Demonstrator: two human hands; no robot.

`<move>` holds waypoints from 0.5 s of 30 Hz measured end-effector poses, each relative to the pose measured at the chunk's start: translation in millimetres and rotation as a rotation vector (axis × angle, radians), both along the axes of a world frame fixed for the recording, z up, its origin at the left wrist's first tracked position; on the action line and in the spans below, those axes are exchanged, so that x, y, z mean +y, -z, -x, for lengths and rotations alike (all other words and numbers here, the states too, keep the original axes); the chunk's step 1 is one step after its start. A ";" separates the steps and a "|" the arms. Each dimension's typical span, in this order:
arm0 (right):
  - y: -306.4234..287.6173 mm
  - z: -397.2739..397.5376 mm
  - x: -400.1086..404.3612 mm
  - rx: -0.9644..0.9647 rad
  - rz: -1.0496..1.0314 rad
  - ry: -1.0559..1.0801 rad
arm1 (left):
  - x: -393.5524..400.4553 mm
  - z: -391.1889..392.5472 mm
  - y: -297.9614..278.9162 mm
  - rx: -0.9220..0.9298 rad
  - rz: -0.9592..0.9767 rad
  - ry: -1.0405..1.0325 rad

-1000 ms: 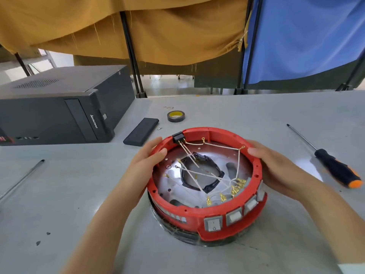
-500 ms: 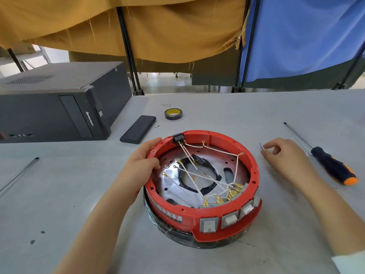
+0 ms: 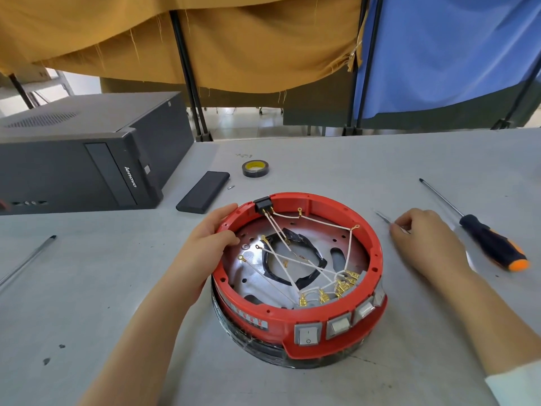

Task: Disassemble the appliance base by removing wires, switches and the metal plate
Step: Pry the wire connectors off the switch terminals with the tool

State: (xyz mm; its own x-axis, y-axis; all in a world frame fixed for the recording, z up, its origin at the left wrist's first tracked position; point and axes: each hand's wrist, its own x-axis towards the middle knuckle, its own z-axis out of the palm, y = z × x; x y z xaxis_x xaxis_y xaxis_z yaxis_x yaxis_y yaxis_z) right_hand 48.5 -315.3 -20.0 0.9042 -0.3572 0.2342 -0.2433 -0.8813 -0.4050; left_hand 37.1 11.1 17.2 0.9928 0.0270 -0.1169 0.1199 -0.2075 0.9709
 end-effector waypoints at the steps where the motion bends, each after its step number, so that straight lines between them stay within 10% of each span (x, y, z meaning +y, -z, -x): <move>1: -1.6 -0.1 1.7 -0.042 -0.088 -0.028 | 0.7 0.0 0.1 0.000 0.005 0.006; 5: -18.1 0.7 16.7 -0.149 -0.551 -0.300 | 3.4 0.1 -1.5 0.002 0.041 0.008; 15: -41.4 19.1 31.7 0.193 -0.840 -0.566 | -12.7 -51.5 -30.8 -0.101 -0.350 0.186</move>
